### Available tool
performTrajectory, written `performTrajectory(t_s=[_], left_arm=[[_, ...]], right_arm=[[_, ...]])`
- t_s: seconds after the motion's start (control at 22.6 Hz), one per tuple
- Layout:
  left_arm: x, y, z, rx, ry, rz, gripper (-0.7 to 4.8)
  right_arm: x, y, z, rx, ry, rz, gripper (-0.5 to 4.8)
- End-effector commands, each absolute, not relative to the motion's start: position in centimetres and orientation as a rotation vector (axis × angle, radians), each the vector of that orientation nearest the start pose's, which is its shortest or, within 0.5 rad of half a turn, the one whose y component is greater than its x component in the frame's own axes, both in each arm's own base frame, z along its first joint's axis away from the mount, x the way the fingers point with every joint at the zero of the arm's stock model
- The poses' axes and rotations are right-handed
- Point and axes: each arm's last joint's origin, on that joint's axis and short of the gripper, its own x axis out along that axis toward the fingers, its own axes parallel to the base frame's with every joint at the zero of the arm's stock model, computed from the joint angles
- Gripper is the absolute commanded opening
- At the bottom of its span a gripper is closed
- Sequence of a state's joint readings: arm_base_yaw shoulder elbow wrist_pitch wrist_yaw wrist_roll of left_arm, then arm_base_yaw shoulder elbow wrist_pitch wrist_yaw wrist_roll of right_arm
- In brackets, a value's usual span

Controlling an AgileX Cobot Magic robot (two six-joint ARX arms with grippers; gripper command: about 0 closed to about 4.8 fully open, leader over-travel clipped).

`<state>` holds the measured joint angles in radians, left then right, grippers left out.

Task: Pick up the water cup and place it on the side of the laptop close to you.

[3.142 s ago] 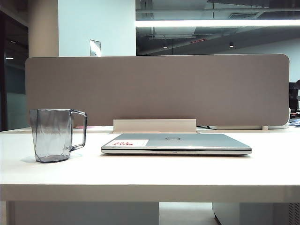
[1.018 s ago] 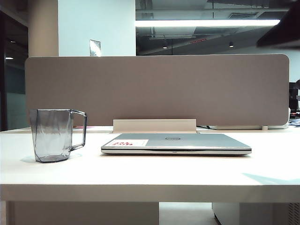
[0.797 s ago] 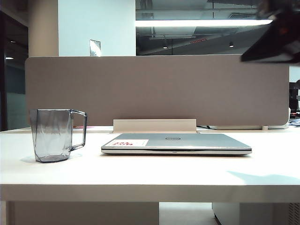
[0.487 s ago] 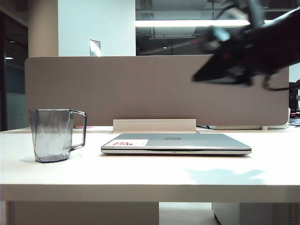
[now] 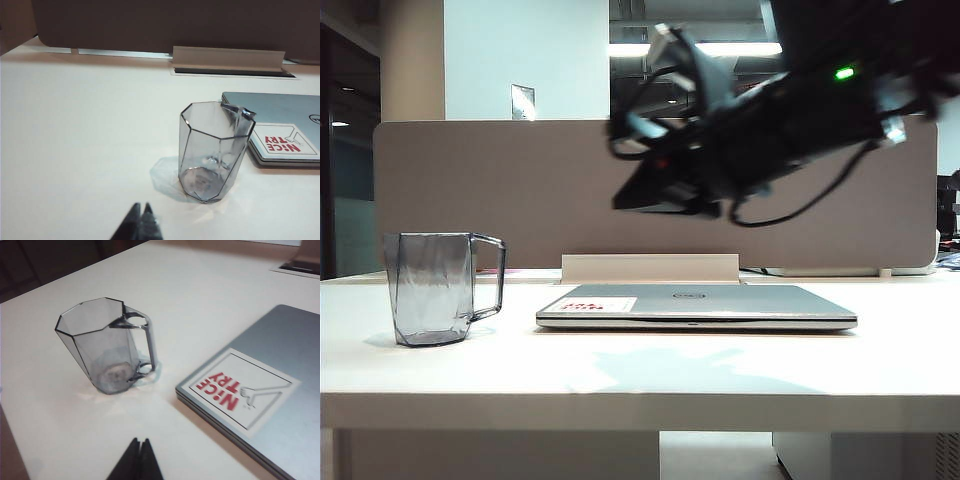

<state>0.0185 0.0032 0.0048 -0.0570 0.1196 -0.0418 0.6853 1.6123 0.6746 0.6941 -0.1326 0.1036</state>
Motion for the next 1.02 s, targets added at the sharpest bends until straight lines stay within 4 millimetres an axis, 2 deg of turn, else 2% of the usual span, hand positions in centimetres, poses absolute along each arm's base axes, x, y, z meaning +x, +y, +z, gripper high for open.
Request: performTrajectory(t_s=[0.04, 0.62, 0.75, 0.97, 1.02], left_arm=[[9.7, -0.2, 16.1, -0.044, 0.045, -0.101, -0.03], [9.7, -0.2, 16.1, -0.044, 0.045, -0.101, -0.03], [9.7, -0.2, 16.1, -0.044, 0.045, -0.101, -0.03], [9.7, -0.2, 16.1, -0.044, 0.045, -0.101, -0.03], [9.7, -0.2, 16.1, -0.044, 0.044, -0.101, -0.03]], right_arm=[[25.1, 21.6, 18.5, 0.031, 0.254, 0.818, -0.02], [27.8, 26.3, 17.3, -0.005, 0.251, 0.869, 0.03], [28.4, 27.4, 16.8, -0.009, 0.254, 0.871, 0.9], [29.6, 28.5, 16.0, -0.014, 0.264, 0.852, 1.07], [30.0, 28.9, 15.7, -0.016, 0.268, 0.841, 1.47]])
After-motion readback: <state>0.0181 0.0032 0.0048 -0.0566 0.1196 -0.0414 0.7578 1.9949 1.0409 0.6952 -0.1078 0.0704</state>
